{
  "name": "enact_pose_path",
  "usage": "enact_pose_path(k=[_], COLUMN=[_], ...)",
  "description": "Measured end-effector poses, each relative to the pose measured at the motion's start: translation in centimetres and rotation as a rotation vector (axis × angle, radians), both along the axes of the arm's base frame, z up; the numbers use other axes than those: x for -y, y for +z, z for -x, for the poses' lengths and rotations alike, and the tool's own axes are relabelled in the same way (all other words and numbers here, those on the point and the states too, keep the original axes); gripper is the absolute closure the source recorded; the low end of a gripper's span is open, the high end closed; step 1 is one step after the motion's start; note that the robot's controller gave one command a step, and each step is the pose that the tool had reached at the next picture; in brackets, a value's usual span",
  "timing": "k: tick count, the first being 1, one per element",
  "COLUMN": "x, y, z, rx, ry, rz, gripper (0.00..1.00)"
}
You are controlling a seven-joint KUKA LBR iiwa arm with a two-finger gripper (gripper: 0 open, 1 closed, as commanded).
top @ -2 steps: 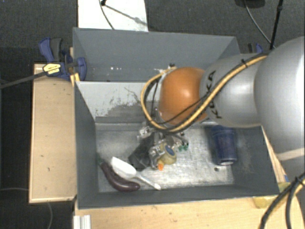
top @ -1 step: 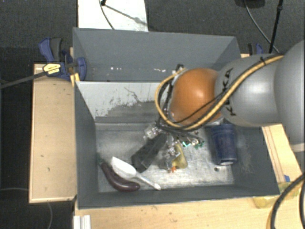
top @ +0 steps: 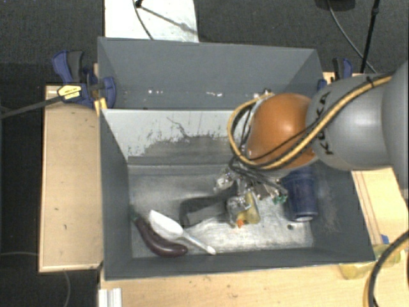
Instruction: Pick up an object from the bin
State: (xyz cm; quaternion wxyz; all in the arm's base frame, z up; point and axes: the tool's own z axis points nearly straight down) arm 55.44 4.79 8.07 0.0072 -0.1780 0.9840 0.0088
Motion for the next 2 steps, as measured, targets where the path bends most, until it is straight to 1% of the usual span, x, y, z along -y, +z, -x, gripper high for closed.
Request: enact_pose_path(k=[1,2], x=[0.0,0.9], y=[0.0,2.0], z=[0.0,0.5], rx=[0.0,-0.002], ry=[-0.001,0.074], rz=[0.0,0.011], gripper=[1.0,1.0])
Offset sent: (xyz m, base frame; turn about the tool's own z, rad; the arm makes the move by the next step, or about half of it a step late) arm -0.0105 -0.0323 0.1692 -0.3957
